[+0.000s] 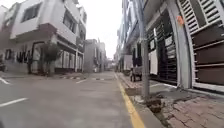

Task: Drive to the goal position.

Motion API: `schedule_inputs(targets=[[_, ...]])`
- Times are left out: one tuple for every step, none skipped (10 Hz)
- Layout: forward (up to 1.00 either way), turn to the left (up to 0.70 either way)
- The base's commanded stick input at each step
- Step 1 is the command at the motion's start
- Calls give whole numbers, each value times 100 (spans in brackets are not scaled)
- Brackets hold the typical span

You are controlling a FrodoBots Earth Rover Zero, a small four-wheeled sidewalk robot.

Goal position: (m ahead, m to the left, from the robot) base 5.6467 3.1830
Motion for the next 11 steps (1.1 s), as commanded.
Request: schedule_inputs(targets=[[47,1],[47,1],[47,1],[47,1],[47,1],[47,1],[47,1],[47,1],[47,1],[47,1],[47,1]])
